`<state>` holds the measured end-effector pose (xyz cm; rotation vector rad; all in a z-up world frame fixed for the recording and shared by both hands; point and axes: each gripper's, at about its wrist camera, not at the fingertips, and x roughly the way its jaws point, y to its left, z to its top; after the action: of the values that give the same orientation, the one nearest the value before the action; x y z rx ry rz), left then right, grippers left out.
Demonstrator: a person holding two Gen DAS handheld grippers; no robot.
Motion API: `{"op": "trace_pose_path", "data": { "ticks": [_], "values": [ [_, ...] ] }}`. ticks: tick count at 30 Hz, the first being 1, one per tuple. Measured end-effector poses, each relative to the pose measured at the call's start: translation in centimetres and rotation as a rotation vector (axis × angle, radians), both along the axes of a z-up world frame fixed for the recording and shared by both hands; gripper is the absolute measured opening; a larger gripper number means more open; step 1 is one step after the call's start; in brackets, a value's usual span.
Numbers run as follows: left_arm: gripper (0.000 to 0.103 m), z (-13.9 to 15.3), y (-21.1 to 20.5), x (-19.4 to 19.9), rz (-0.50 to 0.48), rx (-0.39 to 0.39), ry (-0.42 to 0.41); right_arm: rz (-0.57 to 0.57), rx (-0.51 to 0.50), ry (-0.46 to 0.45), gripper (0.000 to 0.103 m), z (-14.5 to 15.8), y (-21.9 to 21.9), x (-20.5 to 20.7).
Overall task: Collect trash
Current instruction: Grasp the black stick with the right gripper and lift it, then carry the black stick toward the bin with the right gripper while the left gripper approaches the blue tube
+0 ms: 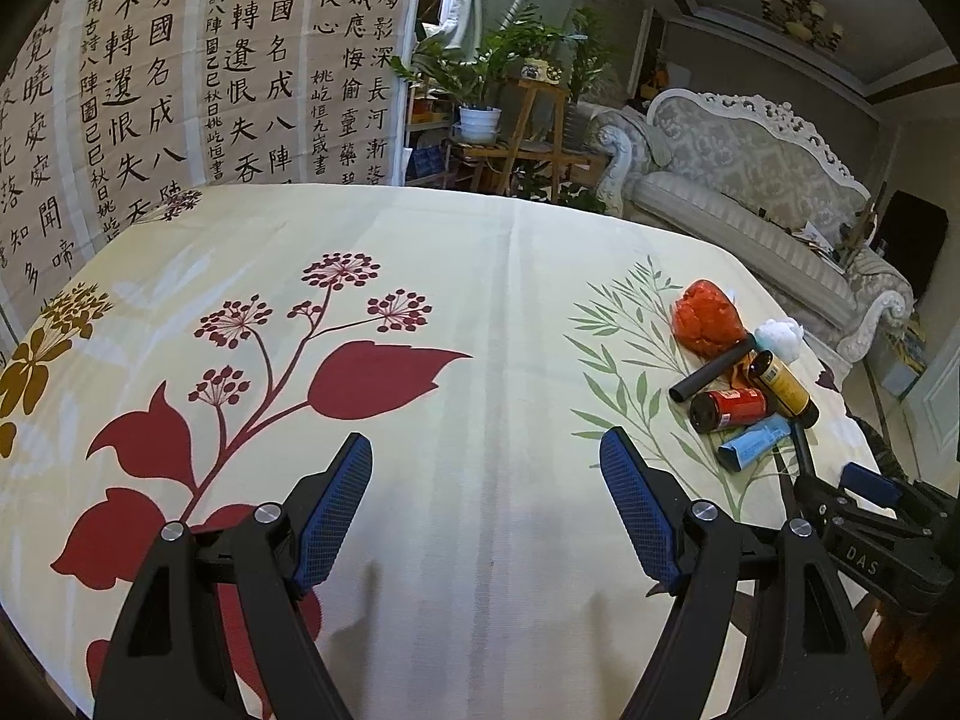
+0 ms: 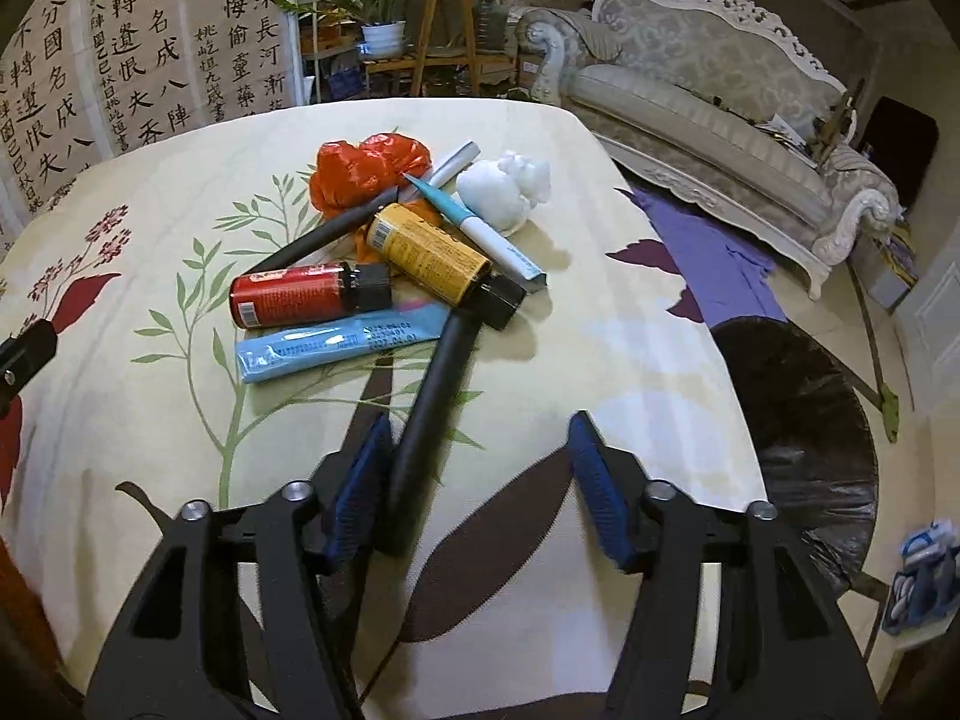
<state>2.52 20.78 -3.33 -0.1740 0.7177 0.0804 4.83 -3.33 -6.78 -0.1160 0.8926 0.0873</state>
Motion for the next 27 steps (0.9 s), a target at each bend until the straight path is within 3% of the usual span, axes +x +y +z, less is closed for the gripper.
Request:
{"op": "trace_pose_path", "data": {
  "ticks": [6,9,27],
  "values": [
    [0.076,0.0,-1.1,0.4,-0.014,0.015,0.005,0.043,0.031,0.006,0.019,0.0,-0.1,0.1],
    [0.076,0.0,-1.8,0.7,-0.026,0.026,0.006,0.048,0.032,0.006,0.011,0.0,-0.5,-0.1],
    [0.076,-0.1,-8.9,2.6,-0.151,0.074,0.030,0.051,0.071,-0.010,0.010,0.5,-4.4,-1.1]
  ]
}}
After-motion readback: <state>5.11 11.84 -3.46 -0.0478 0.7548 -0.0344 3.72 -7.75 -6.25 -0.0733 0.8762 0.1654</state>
